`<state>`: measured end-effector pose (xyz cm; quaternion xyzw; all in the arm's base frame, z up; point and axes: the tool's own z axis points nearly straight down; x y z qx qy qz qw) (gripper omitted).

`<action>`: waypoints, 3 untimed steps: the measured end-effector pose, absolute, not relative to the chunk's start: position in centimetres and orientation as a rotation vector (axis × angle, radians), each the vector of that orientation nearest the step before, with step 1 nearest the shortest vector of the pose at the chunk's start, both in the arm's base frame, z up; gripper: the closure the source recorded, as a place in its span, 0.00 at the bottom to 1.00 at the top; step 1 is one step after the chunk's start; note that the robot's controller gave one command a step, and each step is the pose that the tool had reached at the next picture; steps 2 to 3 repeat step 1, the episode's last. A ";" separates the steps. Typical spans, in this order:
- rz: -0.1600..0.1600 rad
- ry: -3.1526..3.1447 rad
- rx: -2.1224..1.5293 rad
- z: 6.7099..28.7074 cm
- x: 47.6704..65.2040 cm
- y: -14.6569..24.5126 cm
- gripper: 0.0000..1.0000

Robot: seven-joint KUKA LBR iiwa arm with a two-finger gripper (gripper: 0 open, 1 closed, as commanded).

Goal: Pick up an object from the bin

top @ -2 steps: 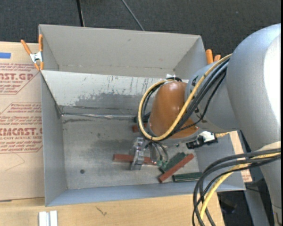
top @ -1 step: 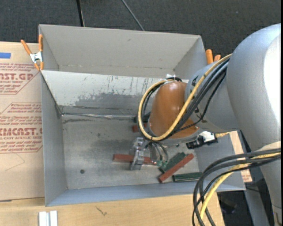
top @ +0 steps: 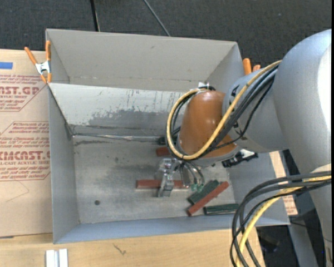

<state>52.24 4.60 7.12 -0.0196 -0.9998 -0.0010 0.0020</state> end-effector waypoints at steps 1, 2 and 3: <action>0.000 -3.145 0.097 26.6 50.3 5.0 1.00; 0.000 -3.145 0.097 26.6 50.3 5.0 1.00; 0.000 -3.145 0.097 26.6 50.3 5.0 1.00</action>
Offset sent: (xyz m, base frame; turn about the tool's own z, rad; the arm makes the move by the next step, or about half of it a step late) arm 0.0000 0.0000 0.0000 0.0000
